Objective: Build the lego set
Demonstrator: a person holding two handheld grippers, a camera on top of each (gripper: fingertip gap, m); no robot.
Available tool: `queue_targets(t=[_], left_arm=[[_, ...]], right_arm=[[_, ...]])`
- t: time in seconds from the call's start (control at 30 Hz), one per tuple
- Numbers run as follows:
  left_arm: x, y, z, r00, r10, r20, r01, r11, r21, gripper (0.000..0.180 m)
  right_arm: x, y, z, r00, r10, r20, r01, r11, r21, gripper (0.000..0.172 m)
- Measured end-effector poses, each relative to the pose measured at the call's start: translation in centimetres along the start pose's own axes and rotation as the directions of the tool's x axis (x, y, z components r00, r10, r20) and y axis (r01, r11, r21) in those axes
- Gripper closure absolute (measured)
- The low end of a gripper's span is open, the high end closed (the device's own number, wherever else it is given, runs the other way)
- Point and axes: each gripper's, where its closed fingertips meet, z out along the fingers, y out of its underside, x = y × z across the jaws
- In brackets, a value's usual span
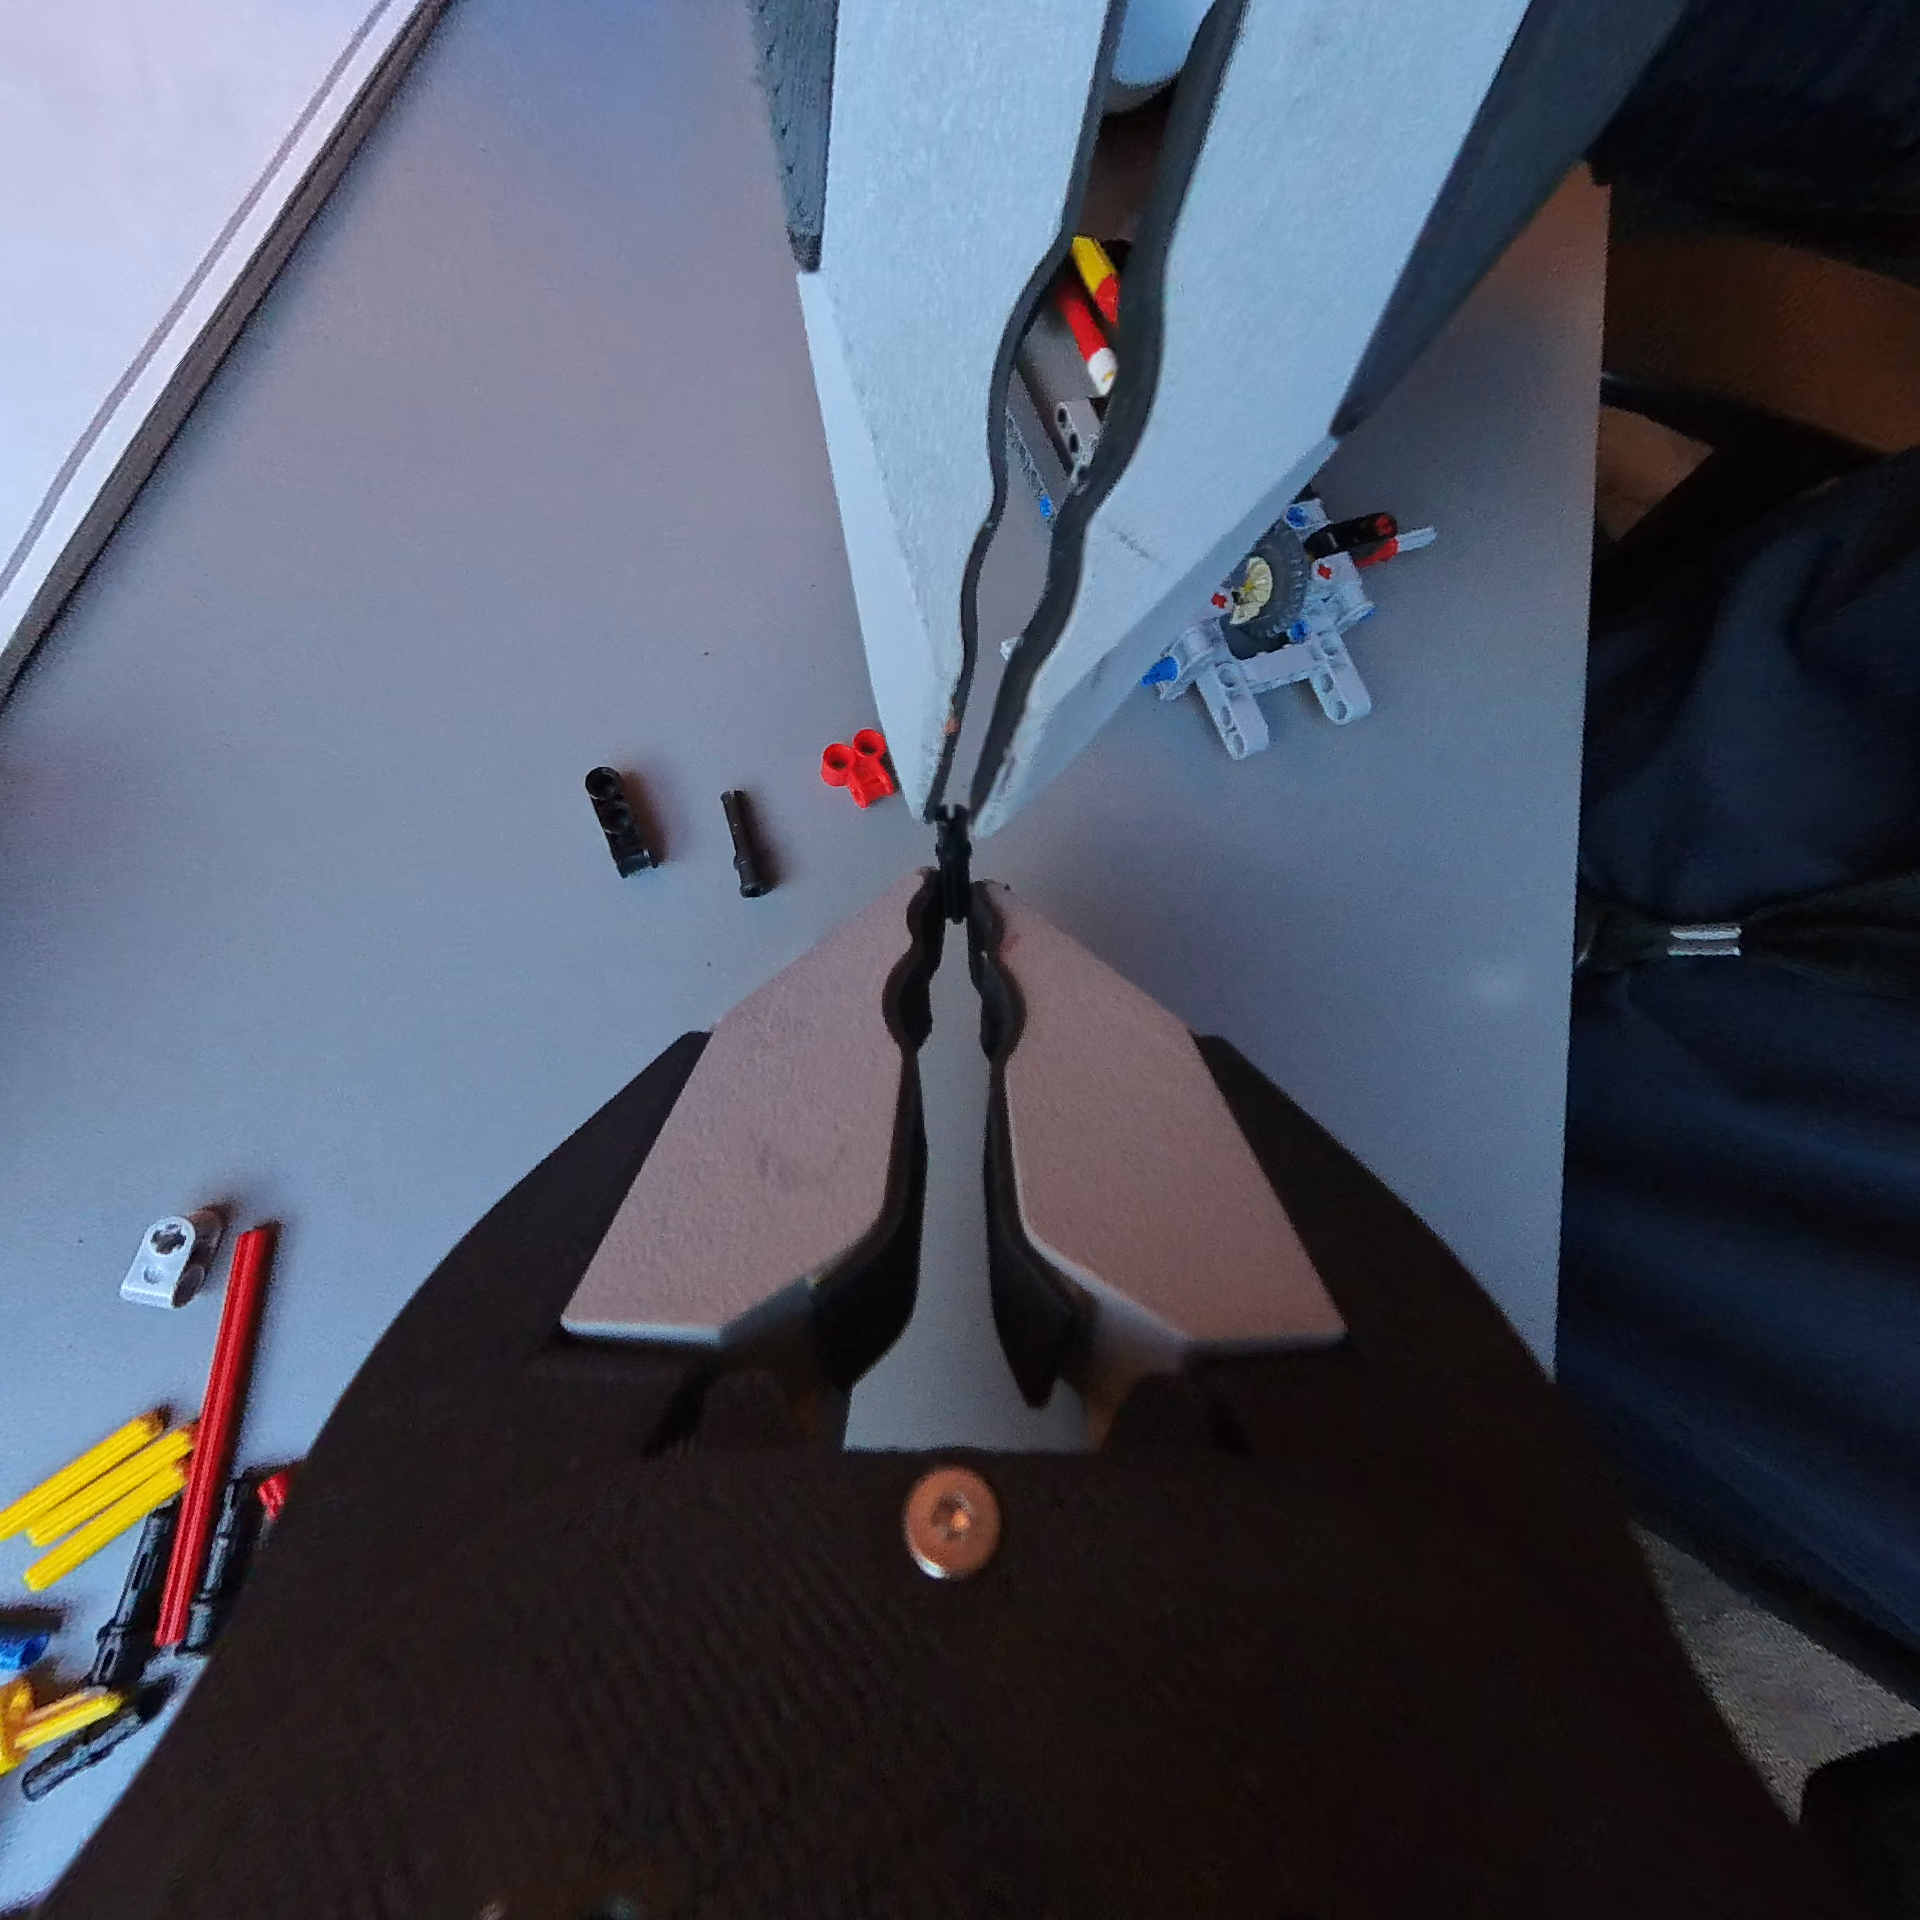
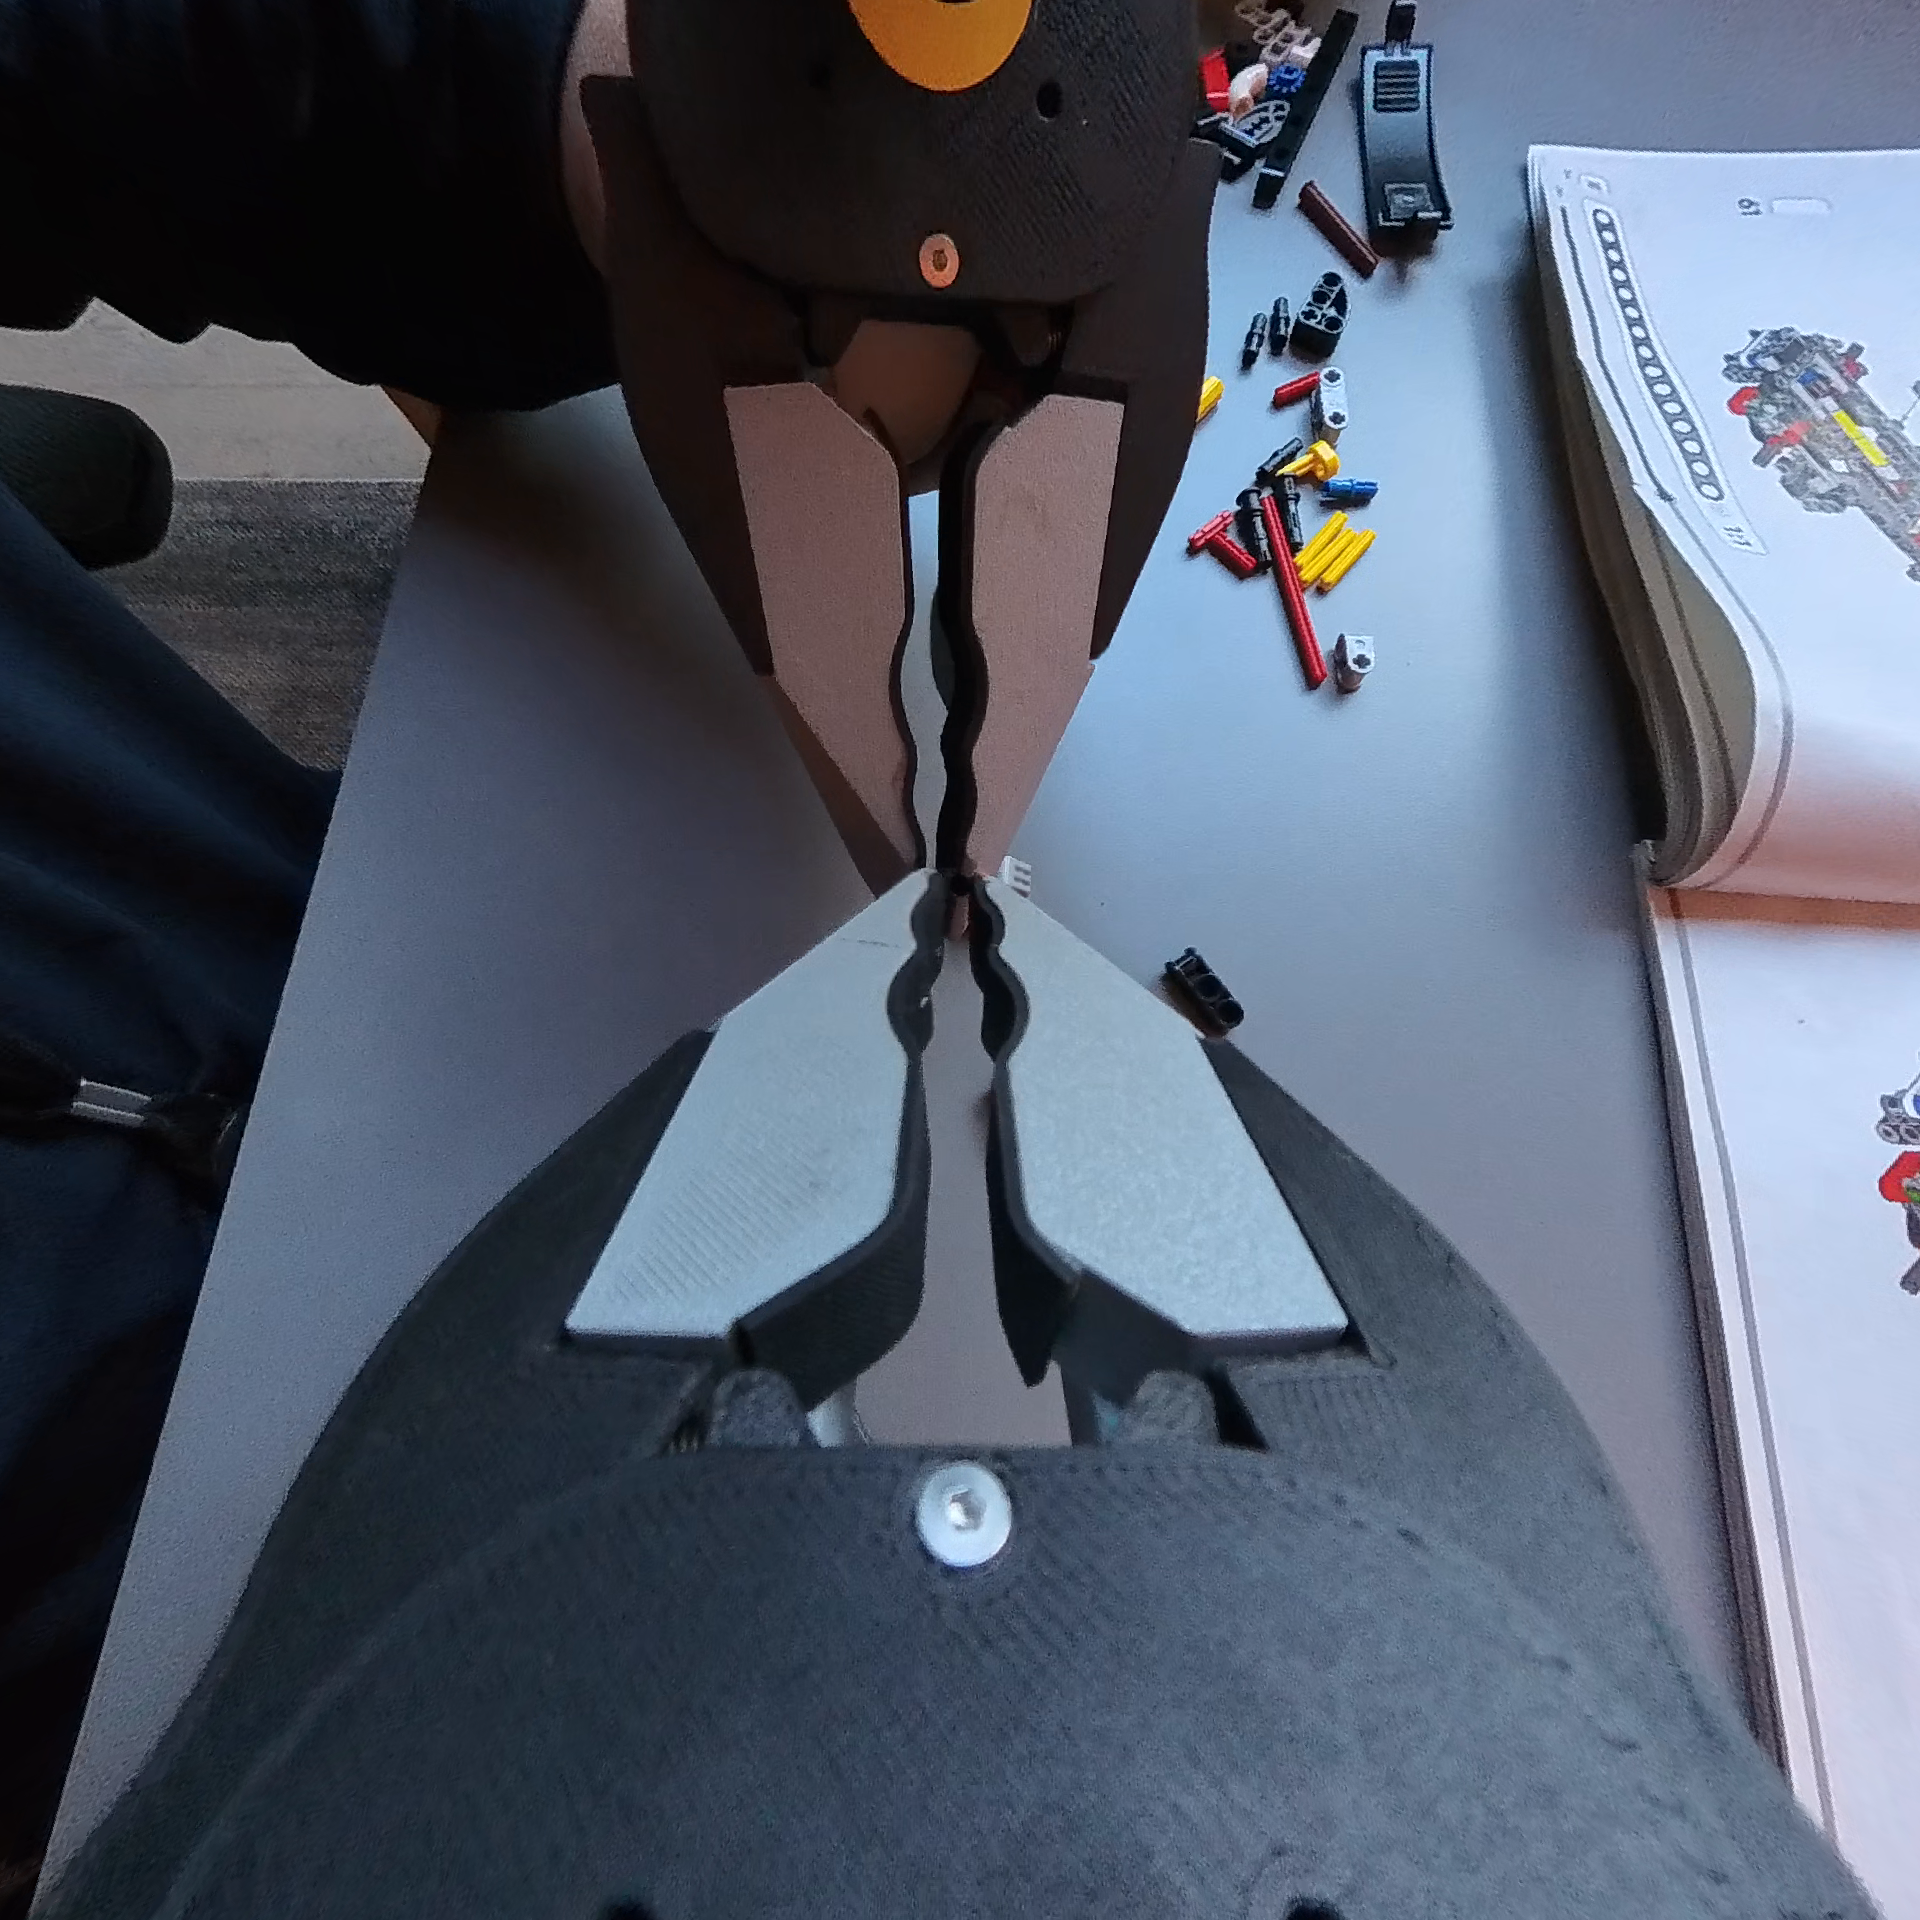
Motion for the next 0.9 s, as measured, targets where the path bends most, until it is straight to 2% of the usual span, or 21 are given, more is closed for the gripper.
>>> queue_targets(t=[0.13,0.23,0.3,0.4,0.6,0.67,0.8,0.87,0.9], left_arm=[[0.1,0.1,0.1,1.000,0.017,0.004,-0.017,1.000,-0.005,0.179],[-0.9,0.0,-0.7,0.999,0.002,0.052,-0.003,1.000,0.020,0.178],[-1.9,0.8,-1.3,0.995,-0.004,0.103,0.005,1.000,-0.010,0.159],[-2.8,2.2,-1.2,0.988,0.028,0.153,-0.017,0.997,-0.074,0.149],[-2.9,3.2,0.8,0.984,0.092,0.154,-0.072,0.989,-0.131,0.154],[-2.9,2.9,1.1,0.984,0.095,0.149,-0.079,0.991,-0.110,0.163],[-3.2,3.0,1.0,0.984,0.098,0.147,-0.085,0.992,-0.093,0.165],[-3.8,2.6,0.6,0.983,0.064,0.173,-0.058,0.998,-0.038,0.165],[-3.7,1.8,0.3,0.988,0.025,0.156,-0.031,0.999,0.035,0.165]], right_arm=[[-0.1,0.2,0.0,1.000,0.002,0.009,-0.002,1.000,-0.003,0.172],[0.7,0.7,-0.1,0.999,0.022,-0.036,-0.023,0.999,-0.029,0.172],[1.4,1.7,-0.2,0.997,0.044,-0.070,-0.049,0.996,-0.072,0.172],[1.7,3.3,0.5,0.994,0.075,-0.079,-0.087,0.983,-0.159,0.172],[1.8,4.6,1.7,0.988,0.133,-0.083,-0.148,0.966,-0.213,0.172],[1.8,4.7,1.8,0.985,0.152,-0.082,-0.166,0.963,-0.213,0.172],[2.2,5.0,1.8,0.979,0.173,-0.107,-0.193,0.958,-0.214,0.172],[2.7,4.6,1.5,0.972,0.195,-0.130,-0.217,0.959,-0.180,0.172],[2.8,4.2,1.2,0.970,0.206,-0.130,-0.225,0.963,-0.150,0.170]])
